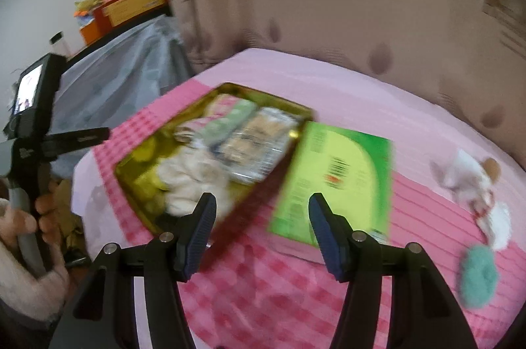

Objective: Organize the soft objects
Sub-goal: 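Lower the cream cloth into the tin tray and open the right gripper, then move the right gripper back and grasp the teal fluffy scrunchie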

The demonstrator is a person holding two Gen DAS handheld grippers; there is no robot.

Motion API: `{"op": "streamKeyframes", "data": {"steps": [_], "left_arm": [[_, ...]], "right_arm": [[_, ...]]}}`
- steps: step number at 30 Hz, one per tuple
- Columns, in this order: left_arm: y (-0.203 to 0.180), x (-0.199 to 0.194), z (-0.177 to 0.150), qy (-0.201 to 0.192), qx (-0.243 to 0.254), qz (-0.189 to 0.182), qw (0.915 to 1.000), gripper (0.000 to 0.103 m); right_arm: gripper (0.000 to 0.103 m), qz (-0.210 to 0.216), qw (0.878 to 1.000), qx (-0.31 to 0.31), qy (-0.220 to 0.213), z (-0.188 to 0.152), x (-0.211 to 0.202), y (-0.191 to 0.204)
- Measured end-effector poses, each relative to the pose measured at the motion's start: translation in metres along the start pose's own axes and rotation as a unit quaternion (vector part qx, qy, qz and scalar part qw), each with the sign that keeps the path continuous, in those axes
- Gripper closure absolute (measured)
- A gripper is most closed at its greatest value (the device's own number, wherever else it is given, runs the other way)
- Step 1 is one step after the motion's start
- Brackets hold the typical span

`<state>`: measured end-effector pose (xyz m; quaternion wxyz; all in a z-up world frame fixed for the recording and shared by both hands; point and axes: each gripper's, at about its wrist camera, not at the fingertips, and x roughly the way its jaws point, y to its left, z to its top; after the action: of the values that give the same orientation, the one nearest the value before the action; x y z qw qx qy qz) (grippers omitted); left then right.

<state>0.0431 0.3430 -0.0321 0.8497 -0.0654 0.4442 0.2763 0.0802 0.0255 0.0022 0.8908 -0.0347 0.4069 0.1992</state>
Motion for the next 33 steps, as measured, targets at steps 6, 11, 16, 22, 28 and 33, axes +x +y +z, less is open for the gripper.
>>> {"op": "streamKeyframes", "data": {"steps": [6,11,16,22,28,33], "left_arm": [[-0.005,-0.003,-0.001,-0.006,0.009,0.005,0.9999,0.069],[-0.011,-0.005,-0.003,-0.010,0.021,0.007,0.9997,0.069],[-0.018,-0.007,-0.006,-0.013,0.036,0.007,0.9993,0.069],[-0.031,-0.011,-0.009,-0.018,0.058,0.005,0.9982,0.069],[-0.049,-0.021,-0.015,-0.030,0.088,-0.001,0.9957,0.069],[-0.068,-0.035,-0.018,-0.041,0.115,-0.011,0.9925,0.069]], "right_arm": [[0.044,-0.060,0.997,0.051,-0.002,-0.025,-0.024,-0.071],[0.042,-0.127,0.988,0.090,0.008,-0.055,-0.044,-0.138],[0.037,-0.169,0.977,0.125,0.019,-0.080,-0.054,-0.188],[0.034,-0.171,0.973,0.148,0.037,-0.097,-0.043,-0.219],[0.034,-0.162,0.976,0.142,0.045,-0.097,-0.021,-0.224],[0.034,-0.156,0.977,0.138,0.046,-0.093,-0.009,-0.227]]}}
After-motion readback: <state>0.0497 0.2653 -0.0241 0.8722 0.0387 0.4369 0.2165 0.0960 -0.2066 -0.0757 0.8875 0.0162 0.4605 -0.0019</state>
